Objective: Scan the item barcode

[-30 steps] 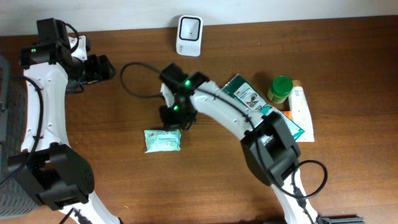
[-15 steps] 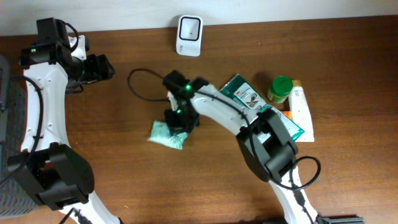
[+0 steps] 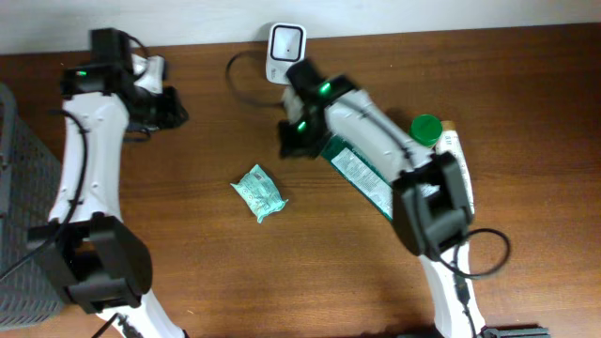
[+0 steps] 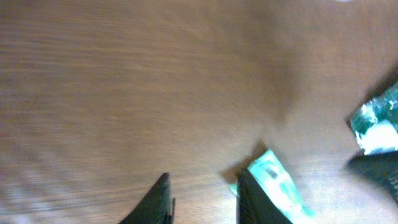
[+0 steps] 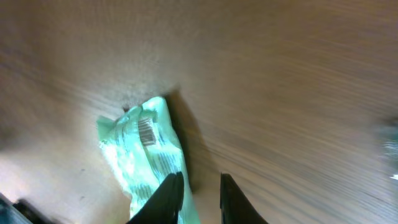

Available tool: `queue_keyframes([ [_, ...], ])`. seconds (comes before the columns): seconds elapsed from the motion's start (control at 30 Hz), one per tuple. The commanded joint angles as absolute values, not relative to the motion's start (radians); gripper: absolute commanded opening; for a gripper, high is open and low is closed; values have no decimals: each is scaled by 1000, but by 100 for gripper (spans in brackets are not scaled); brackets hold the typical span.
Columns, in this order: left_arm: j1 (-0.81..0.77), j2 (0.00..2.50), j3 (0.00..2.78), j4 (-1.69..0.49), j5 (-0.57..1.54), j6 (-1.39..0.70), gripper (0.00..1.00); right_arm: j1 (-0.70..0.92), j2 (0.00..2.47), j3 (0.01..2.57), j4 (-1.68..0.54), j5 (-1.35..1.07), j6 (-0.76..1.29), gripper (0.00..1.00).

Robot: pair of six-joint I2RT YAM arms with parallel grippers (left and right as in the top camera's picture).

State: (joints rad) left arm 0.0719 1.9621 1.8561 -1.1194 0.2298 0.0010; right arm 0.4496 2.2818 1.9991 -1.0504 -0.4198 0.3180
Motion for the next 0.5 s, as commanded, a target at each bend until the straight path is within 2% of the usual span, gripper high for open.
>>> queue_keyframes([
  [0.0, -15, 1971, 1732, -1092, 276, 140, 13, 302, 2217, 2096, -1147, -415, 306, 19],
  [0.1, -100, 1980, 1593, -1047, 433, 353, 9, 212, 2217, 2095, -1217, -414, 283, 19],
  [0.23, -228, 2029, 1486, -978, 456, 510, 2, 178, 2217, 2094, -1243, -407, 265, 19],
  [0.33, -288, 2062, 1485, -984, 428, 552, 0, 178, 2217, 2094, -1246, -407, 265, 19],
  [0.47, -293, 2066, 1462, -1011, 422, 600, 0, 178, 2217, 2094, -1254, -406, 258, 19],
])
